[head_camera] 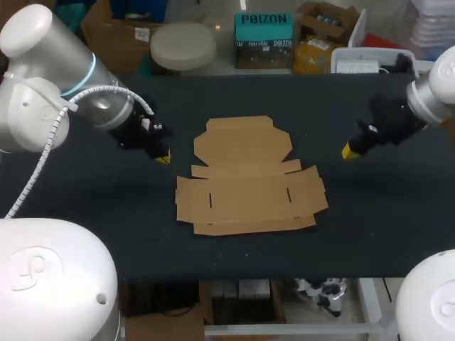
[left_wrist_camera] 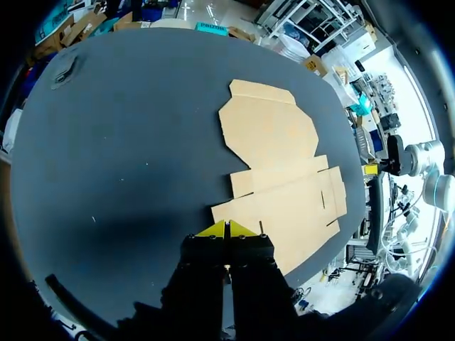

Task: Assemble the packaging by folding the flat box into shape, placing the metal phone stand inside, and closing the box properly

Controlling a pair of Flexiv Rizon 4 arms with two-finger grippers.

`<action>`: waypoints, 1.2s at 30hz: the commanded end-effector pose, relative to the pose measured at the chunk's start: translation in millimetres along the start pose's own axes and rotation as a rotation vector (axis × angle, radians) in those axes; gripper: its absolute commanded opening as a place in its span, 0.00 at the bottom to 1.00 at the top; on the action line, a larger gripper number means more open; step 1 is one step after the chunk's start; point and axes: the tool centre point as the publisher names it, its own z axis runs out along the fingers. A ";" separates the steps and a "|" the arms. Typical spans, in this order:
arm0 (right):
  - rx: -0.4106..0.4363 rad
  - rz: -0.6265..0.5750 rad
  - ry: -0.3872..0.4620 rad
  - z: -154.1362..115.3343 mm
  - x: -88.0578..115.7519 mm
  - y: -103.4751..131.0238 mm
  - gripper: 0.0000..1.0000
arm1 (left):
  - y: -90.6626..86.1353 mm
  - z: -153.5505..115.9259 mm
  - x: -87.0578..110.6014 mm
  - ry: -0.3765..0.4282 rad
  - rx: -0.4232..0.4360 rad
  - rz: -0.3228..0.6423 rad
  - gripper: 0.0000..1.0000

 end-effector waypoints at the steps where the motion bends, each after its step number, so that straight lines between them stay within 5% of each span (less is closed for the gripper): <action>1: 0.011 0.001 0.005 -1.4 -0.5 2.5 0.00 | -5.2 2.6 3.9 -0.015 -0.027 -0.002 0.00; 23: 0.011 -0.005 0.012 -1.2 -0.6 2.6 0.00 | -8.1 0.5 3.9 0.002 -0.024 0.015 0.00; 36: 0.043 -0.006 0.026 32.6 0.2 14.6 0.00 | -15.8 23.7 -5.3 0.020 -0.005 0.000 0.00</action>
